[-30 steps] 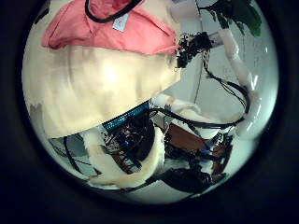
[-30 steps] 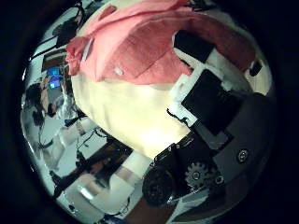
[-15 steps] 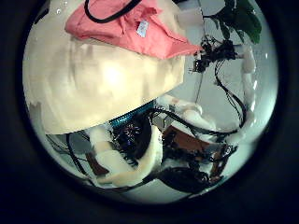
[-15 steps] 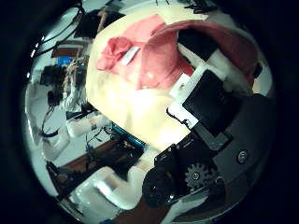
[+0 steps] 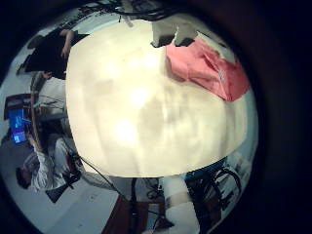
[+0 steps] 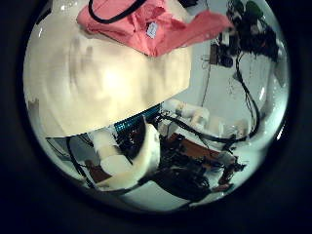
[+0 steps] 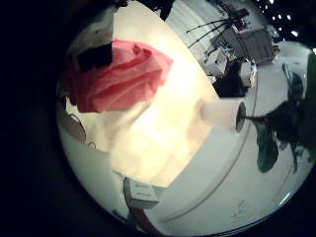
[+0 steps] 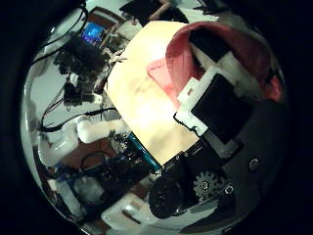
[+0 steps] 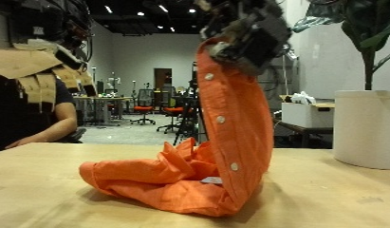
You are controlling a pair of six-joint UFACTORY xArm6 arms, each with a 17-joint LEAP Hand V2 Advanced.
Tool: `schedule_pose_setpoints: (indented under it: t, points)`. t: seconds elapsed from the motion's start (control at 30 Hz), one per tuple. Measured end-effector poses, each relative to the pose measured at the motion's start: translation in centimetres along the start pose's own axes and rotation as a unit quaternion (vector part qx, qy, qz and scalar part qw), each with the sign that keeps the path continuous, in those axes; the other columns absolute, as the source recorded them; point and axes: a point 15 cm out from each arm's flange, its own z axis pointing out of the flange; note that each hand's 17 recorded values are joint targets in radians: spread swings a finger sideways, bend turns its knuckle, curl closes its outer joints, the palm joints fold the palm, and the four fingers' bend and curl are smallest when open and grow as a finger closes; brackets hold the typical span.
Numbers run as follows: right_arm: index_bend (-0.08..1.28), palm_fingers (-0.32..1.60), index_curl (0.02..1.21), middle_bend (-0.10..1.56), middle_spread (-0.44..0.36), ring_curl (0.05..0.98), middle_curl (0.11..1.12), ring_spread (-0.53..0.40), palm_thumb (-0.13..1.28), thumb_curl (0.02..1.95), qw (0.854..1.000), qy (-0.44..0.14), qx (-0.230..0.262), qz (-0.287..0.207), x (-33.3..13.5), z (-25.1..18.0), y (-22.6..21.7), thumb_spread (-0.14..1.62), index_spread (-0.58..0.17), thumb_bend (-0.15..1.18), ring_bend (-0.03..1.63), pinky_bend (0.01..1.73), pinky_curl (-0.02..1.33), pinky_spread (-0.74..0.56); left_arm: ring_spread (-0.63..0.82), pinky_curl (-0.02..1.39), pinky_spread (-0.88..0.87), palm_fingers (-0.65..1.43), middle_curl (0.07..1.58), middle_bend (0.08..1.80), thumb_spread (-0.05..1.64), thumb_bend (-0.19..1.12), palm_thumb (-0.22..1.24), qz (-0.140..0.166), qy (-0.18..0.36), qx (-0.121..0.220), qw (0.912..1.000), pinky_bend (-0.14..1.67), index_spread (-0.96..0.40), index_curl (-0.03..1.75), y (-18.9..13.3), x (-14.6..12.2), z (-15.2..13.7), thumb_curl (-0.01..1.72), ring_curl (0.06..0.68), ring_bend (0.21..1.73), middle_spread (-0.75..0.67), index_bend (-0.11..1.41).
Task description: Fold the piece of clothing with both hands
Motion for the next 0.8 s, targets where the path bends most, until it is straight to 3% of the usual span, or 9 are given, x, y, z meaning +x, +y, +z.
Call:
schedule_pose_setpoints:
  t: [0.2,0.33,0.4,0.47,0.5,0.6,0.63,0.7,0.8]
  points:
    - [1.0,1.12,0.9,1.29,-0.122,0.699,0.79,-0.205,1.07,0.87,0.999,-0.008,-0.005,-0.045,-3.0,4.5,-7.8,1.23,-0.255,-0.01,1.33,1.26,0.64,-0.32,0.6,0.31,0.53,0.02,0.32,0.2,1.34,0.04,0.47,-0.012,0.008,0.008,0.9999,0.27,0.21,0.28,0.9,-1.2,-0.1,0.28,0.215,0.39,0.42,0.16]
    - [0.94,1.05,0.89,1.24,-0.134,0.674,0.77,-0.217,0.85,0.78,0.998,-0.023,-0.017,-0.054,-4.1,9.0,-10.1,1.29,-0.271,-0.05,1.3,1.19,0.61,-0.39,0.6,0.31,0.53,0.02,0.32,0.2,1.37,0.03,0.49,-0.014,0.02,0.012,0.9996,0.26,0.23,0.29,0.8,-0.7,0.1,0.28,0.216,0.39,0.44,0.17]
    - [0.86,0.89,0.88,1.21,-0.144,0.656,0.75,-0.246,0.81,0.73,0.998,-0.022,-0.002,-0.053,-4.0,10.0,-11.4,1.34,-0.291,-0.02,1.27,1.1,0.59,-0.46,0.61,0.31,0.53,0.02,0.32,0.19,1.38,0.02,0.48,-0.016,0.02,0.013,0.9996,0.26,0.23,0.29,0.9,-0.9,0.1,0.28,0.215,0.39,0.45,0.17]
    - [0.67,0.57,0.83,1.11,-0.17,0.633,0.72,-0.281,0.79,0.67,0.999,-0.031,0.004,-0.04,-3.0,10.5,-11.5,1.39,-0.334,-0.01,1.2,1.1,0.57,-0.52,0.61,0.31,0.53,0.03,0.32,0.2,1.39,0.02,0.48,-0.019,0.022,0.015,0.9995,0.26,0.24,0.29,1.0,-0.8,0.1,0.28,0.215,0.38,0.45,0.17]
    - [0.61,0.3,0.82,1.04,-0.172,0.644,0.71,-0.279,0.78,0.65,0.999,-0.038,0.006,-0.034,-2.7,10.7,-11.5,1.41,-0.348,-0.01,1.18,1.07,0.59,-0.46,0.61,0.31,0.53,0.03,0.32,0.2,1.39,0.01,0.49,-0.019,0.022,0.014,0.9995,0.26,0.25,0.29,0.9,-0.7,0.1,0.28,0.215,0.38,0.45,0.17]
    - [0.45,-0.04,0.7,0.82,-0.175,0.587,0.62,-0.246,0.74,0.6,0.997,-0.063,0.014,-0.03,-2.8,10.7,-11.6,1.42,-0.407,-0.02,1.08,1.04,0.57,-0.28,0.61,0.31,0.53,0.03,0.31,0.19,1.4,0.02,0.51,-0.017,0.021,0.008,0.9996,0.25,0.25,0.29,0.9,-0.3,0.5,0.28,0.215,0.38,0.46,0.17]
    - [0.44,-0.03,0.68,0.79,-0.171,0.574,0.61,-0.241,0.74,0.59,0.997,-0.073,0.02,-0.03,-2.7,10.5,-11.6,1.42,-0.416,-0.02,1.06,1.04,0.56,-0.25,0.61,0.31,0.53,0.03,0.31,0.19,1.41,0.01,0.51,-0.018,0.021,0.008,0.9996,0.25,0.25,0.3,0.9,-0.3,0.5,0.28,0.215,0.38,0.46,0.17]
    - [0.34,-0.09,0.55,0.57,-0.146,0.482,0.5,-0.156,0.65,0.54,0.994,-0.097,0.037,-0.03,-1.9,9.7,-11.5,1.42,-0.489,-0.03,0.92,1.04,0.51,-0.03,0.61,0.31,0.53,0.04,0.31,0.2,1.41,0.01,0.52,-0.018,0.02,0.008,0.9996,0.24,0.26,0.3,0.9,-0.2,0.5,0.28,0.213,0.37,0.45,0.18]
    - [0.24,-0.09,0.49,0.47,-0.116,0.437,0.45,-0.077,0.54,0.48,0.988,-0.131,0.077,-0.025,-1.7,7.0,-11.8,1.4,-0.518,-0.05,0.83,1.03,0.48,0.13,0.61,0.31,0.53,0.05,0.31,0.2,1.4,0.0,0.52,-0.017,0.02,0.008,0.9996,0.24,0.26,0.3,1.0,0.0,0.4,0.29,0.212,0.36,0.44,0.18]
